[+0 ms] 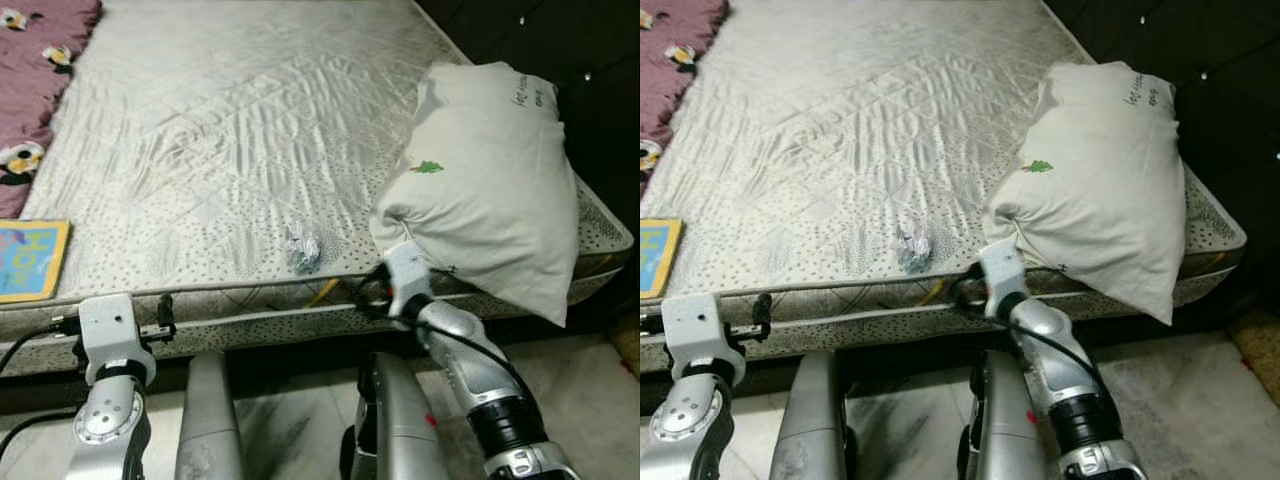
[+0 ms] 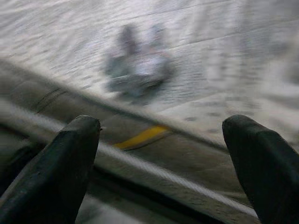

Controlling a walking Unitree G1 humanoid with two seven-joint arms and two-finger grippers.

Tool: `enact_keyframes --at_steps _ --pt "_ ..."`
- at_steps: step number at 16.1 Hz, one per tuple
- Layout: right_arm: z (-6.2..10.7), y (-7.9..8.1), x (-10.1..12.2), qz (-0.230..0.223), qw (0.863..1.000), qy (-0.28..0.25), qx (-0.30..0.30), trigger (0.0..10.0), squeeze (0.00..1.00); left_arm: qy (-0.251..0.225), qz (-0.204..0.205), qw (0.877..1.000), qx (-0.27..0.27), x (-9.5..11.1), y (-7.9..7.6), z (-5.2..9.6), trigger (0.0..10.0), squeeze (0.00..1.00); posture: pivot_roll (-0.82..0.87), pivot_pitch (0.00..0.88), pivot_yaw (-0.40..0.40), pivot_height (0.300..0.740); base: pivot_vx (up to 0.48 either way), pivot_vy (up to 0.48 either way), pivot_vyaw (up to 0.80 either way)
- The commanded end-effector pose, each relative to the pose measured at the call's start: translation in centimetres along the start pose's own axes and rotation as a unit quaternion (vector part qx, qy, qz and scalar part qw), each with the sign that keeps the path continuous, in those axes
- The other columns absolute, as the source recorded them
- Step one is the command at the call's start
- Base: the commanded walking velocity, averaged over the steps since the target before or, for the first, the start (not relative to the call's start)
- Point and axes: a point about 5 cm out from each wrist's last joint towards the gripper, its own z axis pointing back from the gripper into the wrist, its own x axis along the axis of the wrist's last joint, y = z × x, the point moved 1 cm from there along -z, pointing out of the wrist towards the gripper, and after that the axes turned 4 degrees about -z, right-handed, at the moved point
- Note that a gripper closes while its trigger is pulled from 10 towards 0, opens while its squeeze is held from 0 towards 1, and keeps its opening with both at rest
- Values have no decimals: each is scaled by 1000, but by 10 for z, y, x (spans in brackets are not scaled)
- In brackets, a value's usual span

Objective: Clean up the room

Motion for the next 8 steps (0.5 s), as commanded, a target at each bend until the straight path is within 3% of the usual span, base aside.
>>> enact_keyframes --at_steps 1,4,8 --pt "-4 9 3 1 999 10 40 10000 0 -5 -3 1000 2 4 1 2 10000 0 66 110 -64 553 0 0 0" --pt "-6 17 -5 30 997 34 65 10000 0 -2 -3 1000 -1 3 0 4 10000 0 74 116 -66 553 0 0 0" --pt "-10 13 2 12 999 10 36 10000 0 3 -4 1000 -5 1 -1 6 10000 0 78 121 -60 553 0 0 0"
